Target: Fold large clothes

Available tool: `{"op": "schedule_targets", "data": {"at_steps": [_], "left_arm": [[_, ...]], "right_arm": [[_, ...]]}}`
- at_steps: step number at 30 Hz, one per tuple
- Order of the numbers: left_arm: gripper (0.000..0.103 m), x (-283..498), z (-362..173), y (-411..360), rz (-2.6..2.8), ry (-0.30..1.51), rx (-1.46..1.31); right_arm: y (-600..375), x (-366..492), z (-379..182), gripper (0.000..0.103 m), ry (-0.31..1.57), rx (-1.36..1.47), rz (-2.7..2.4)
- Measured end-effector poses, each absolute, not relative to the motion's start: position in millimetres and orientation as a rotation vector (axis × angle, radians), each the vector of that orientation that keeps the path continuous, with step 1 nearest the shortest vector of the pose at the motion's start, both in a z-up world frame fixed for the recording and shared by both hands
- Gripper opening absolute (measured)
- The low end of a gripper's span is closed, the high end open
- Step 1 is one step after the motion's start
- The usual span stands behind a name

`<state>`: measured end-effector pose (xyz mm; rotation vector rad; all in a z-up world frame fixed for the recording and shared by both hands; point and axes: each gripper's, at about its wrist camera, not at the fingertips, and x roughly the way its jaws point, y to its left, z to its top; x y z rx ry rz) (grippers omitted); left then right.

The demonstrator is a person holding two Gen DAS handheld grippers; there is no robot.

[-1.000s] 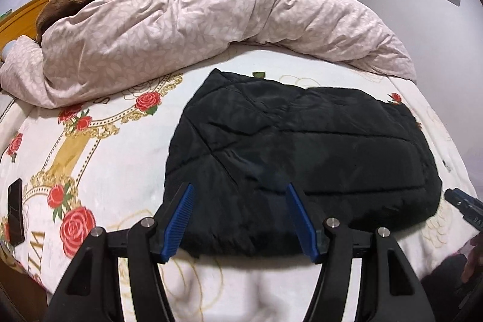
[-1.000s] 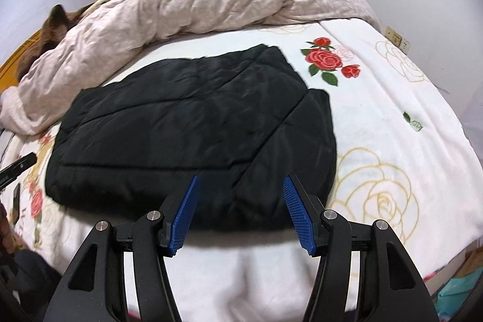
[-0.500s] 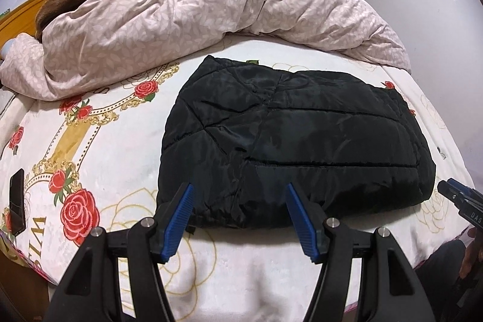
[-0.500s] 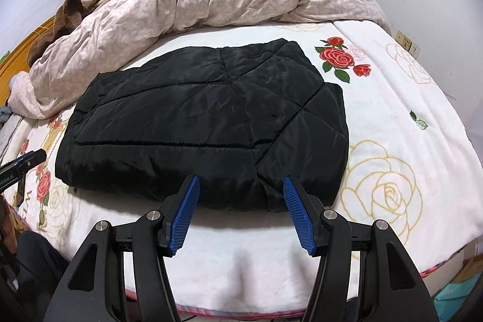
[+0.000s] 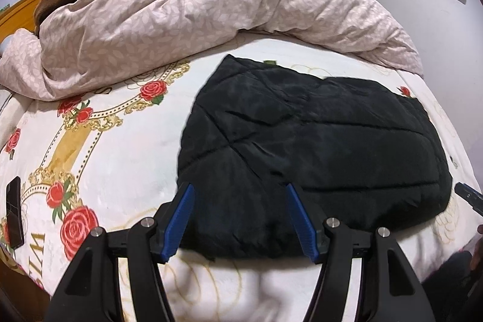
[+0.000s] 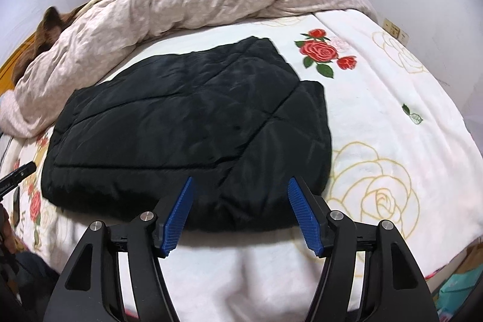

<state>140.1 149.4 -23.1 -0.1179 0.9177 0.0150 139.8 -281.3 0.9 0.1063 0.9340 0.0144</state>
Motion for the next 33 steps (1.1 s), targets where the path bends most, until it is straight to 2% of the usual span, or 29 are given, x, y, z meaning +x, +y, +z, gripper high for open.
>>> {"op": "schedule_targets", "data": {"at_steps": [10, 12, 13, 20, 25, 31, 33], "left_arm": [[0.065, 198.3, -57.5, 195.0, 0.044, 0.951, -0.167], [0.066, 209.8, -68.1, 201.4, 0.023, 0.968, -0.188], [0.066, 215.2, -73.9, 203.3, 0.011, 0.977, -0.200], [0.067, 239.4, -98.0, 196.9, -0.060, 0.995, -0.228], [0.074, 253.7, -101.9, 195.5, -0.069, 0.994, -0.247], [0.075, 247.1, -102.7, 205.6, -0.084, 0.994, -0.304], [0.078, 244.3, -105.9, 209.1, -0.098, 0.996, -0.317]], "right_arm": [[-315.9, 187.5, -21.7, 0.066, 0.978, 0.149, -0.041], [-322.7, 196.0, -28.5, 0.068, 0.989, 0.154, -0.055], [-326.2, 200.6, -33.0, 0.073, 1.002, 0.166, -0.052], [-344.1, 222.2, -57.9, 0.080, 1.052, 0.244, -0.005], [-353.9, 234.6, -64.5, 0.085, 1.052, 0.283, 0.011], [-361.0, 233.6, -67.6, 0.085, 1.062, 0.331, 0.041], [-364.5, 229.8, -70.3, 0.085, 1.064, 0.357, 0.054]]}}
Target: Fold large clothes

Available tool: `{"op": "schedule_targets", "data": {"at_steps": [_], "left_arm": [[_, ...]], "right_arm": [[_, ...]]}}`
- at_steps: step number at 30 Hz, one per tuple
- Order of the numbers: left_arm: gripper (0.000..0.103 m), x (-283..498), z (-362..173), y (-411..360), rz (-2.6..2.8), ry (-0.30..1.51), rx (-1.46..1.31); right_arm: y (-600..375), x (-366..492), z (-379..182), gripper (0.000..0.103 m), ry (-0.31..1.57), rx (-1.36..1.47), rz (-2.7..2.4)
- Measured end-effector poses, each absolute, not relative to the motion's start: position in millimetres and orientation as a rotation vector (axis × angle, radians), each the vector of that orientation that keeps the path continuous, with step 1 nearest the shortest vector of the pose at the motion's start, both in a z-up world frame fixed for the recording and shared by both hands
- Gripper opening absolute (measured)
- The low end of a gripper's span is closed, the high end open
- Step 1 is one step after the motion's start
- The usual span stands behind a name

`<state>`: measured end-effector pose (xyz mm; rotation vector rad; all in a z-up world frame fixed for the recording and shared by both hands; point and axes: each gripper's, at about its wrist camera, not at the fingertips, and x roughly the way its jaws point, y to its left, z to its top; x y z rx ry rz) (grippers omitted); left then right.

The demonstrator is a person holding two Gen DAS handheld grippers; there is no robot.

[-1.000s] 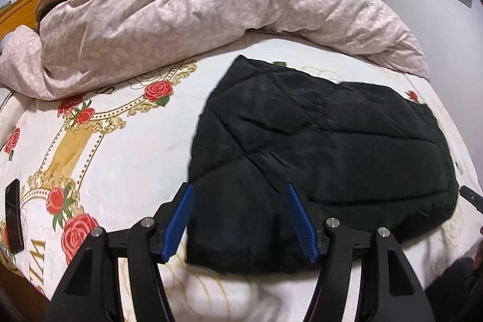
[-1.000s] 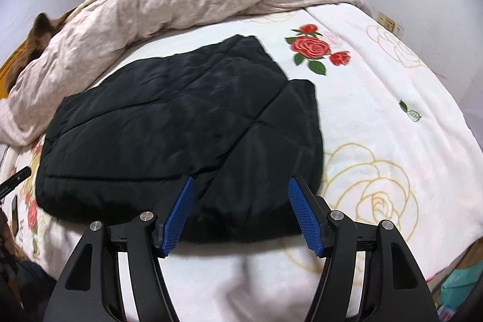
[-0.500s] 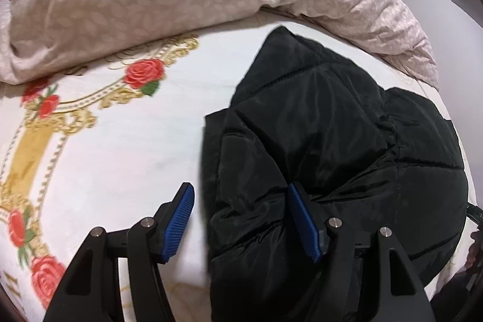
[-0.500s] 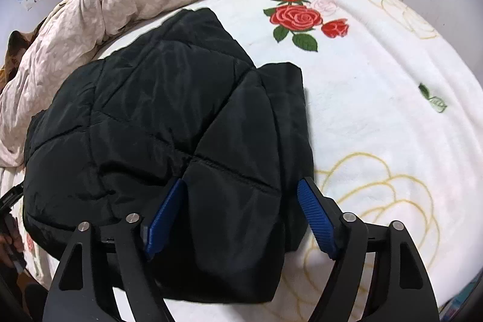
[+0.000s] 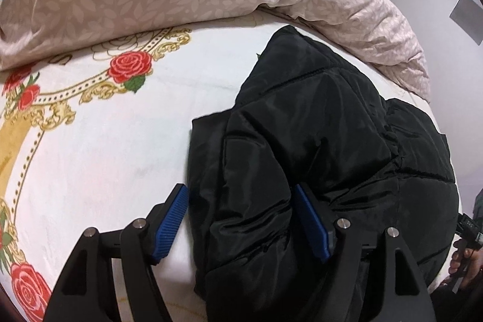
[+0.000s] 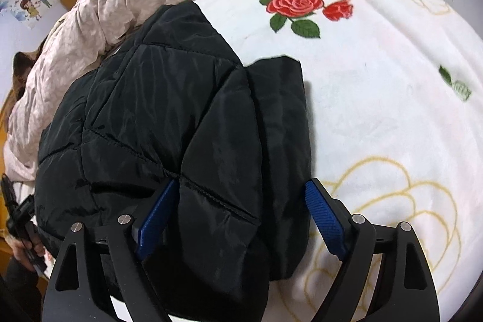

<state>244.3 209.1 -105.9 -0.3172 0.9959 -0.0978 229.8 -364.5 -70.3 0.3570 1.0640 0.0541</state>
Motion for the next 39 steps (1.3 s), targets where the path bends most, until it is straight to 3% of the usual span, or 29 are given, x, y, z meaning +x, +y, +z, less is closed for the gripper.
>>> {"op": "schedule_targets", "data": {"at_steps": [6, 13, 22, 25, 28, 30, 33, 39], "left_arm": [[0.093, 256.9, -123.4, 217.0, -0.133, 1.011, -0.359], [0.098, 263.0, -136.4, 223.2, -0.170, 1.016, -0.446], [0.097, 267.3, -140.5, 215.0, -0.236, 1.020, -0.481], [0.097, 283.4, -139.9, 204.8, -0.272, 1.051, -0.450], [0.080, 283.6, -137.6, 198.7, -0.302, 1.049, -0.451], [0.058, 277.4, -133.4, 198.0, -0.314, 1.034, -0.474], [0.036, 268.5, -116.2, 196.4, -0.300, 1.012, -0.454], [0.027, 243.6, -55.5, 193.8, -0.295, 0.917, -0.369]], "right_arm": [[-370.4, 242.5, -81.6, 0.088, 1.080, 0.397, 0.103], [-375.8, 254.1, -98.4, 0.093, 1.088, 0.477, 0.157], [-374.4, 258.2, -101.9, 0.087, 1.103, 0.490, 0.225], [-370.2, 272.6, -102.2, 0.077, 1.114, 0.486, 0.247], [-366.2, 278.0, -102.0, 0.060, 1.119, 0.492, 0.270], [-365.1, 276.7, -99.2, 0.049, 1.111, 0.518, 0.291], [-359.6, 273.6, -87.1, 0.036, 1.102, 0.503, 0.288], [-352.9, 257.3, -44.0, 0.029, 1.055, 0.457, 0.295]]}}
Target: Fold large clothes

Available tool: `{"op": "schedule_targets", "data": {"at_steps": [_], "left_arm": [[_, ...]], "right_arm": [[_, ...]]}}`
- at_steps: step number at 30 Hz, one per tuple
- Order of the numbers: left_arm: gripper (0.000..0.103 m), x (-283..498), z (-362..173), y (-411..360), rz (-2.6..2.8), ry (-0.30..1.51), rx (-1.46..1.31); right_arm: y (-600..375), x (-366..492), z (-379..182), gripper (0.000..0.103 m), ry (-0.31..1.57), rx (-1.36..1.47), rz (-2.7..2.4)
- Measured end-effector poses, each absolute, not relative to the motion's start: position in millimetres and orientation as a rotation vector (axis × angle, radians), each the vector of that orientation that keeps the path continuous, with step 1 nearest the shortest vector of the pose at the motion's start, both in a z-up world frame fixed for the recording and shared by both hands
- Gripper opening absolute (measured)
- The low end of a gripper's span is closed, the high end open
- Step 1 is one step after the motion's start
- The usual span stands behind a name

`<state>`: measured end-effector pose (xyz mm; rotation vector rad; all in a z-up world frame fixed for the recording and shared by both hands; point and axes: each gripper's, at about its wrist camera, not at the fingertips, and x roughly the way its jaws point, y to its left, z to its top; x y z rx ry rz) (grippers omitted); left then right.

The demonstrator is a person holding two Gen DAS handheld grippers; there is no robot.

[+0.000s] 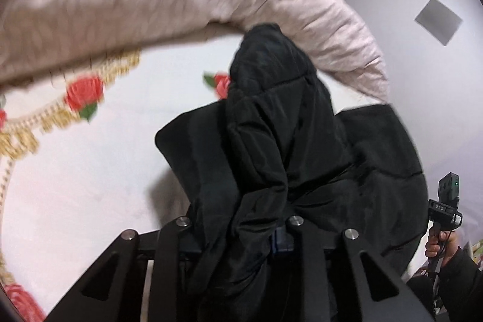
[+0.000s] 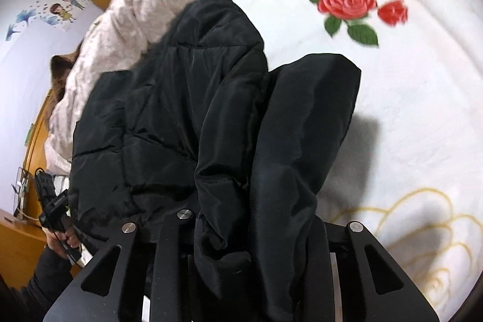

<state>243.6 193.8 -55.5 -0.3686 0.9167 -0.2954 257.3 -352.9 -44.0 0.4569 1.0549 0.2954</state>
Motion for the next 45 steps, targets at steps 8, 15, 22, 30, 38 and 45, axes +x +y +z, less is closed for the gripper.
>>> {"op": "schedule_targets", "data": {"at_steps": [8, 15, 22, 30, 38, 45], "left_arm": [[0.027, 199.8, 9.6, 197.7, -0.307, 0.825, -0.325], [0.027, 196.2, 42.2, 226.1, -0.261, 0.776, -0.318], [0.028, 222.9, 46.1, 277.6, -0.191, 0.767, -0.312], [0.030, 268.3, -7.1, 327.3, -0.117, 0.829, -0.305], [0.058, 277.0, -92.0, 346.1, 0.016, 0.952, -0.372], [0.062, 250.1, -59.4, 356.2, 0.116, 0.865, -0.331]], "right_arm": [[-348.7, 218.8, 10.7, 0.028, 0.976, 0.439, 0.339], [-322.3, 221.4, 37.3, 0.029, 0.927, 0.436, 0.391], [-268.5, 262.5, 35.3, 0.029, 0.923, 0.419, 0.448], [-206.5, 318.8, -16.7, 0.032, 1.009, 0.397, 0.452], [-216.6, 337.6, -89.1, 0.069, 1.157, 0.452, 0.343], [-230.8, 313.9, -37.3, 0.069, 1.074, 0.341, 0.294]]}}
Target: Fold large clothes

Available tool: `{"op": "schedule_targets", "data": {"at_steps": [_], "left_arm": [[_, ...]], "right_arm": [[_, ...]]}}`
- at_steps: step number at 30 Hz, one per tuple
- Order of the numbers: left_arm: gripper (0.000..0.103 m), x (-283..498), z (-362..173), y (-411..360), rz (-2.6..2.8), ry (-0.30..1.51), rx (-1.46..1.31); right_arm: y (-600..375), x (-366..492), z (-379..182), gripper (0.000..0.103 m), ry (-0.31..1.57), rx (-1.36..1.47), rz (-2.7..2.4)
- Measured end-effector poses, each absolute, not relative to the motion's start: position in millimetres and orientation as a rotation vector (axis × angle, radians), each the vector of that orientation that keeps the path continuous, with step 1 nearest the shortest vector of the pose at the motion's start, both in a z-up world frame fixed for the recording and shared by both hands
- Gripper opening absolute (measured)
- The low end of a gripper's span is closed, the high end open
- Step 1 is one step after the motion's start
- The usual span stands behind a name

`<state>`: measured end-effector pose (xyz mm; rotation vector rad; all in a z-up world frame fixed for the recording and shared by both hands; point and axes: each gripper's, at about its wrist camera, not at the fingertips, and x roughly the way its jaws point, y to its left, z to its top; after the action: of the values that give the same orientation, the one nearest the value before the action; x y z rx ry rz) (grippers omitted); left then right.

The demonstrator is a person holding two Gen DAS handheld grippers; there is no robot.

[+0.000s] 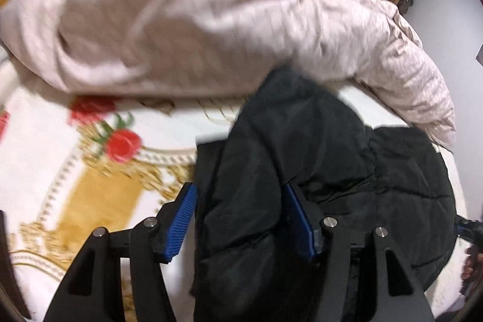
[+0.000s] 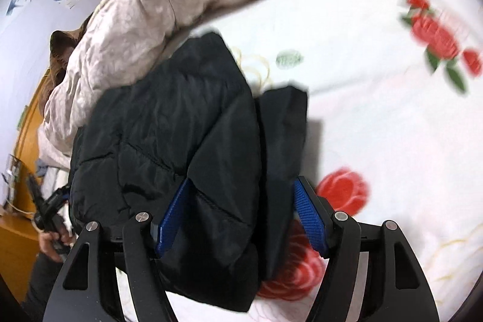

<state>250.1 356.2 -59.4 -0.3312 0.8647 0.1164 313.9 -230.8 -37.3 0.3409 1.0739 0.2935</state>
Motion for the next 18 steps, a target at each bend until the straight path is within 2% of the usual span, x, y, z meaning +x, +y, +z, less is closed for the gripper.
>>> {"op": "schedule_targets", "data": {"at_steps": [4, 7, 12, 18], "left_arm": [[0.063, 249.3, -29.4, 351.7, 0.164, 0.762, -0.321], [0.065, 269.4, -22.8, 329.0, 0.089, 0.758, -0.270], [0.065, 321.7, -61.2, 292.7, 0.076, 0.855, -0.150], [0.070, 333.9, -81.8, 297.3, 0.089, 0.848, -0.175]], "right_arm": [[-209.9, 310.3, -1.7, 0.069, 0.961, 0.226, 0.251], [-178.6, 319.0, 5.7, 0.069, 0.930, 0.130, 0.287], [-145.1, 355.0, -38.6, 0.069, 1.028, 0.024, 0.275], [-149.2, 371.2, -61.6, 0.069, 1.050, 0.022, 0.240]]}}
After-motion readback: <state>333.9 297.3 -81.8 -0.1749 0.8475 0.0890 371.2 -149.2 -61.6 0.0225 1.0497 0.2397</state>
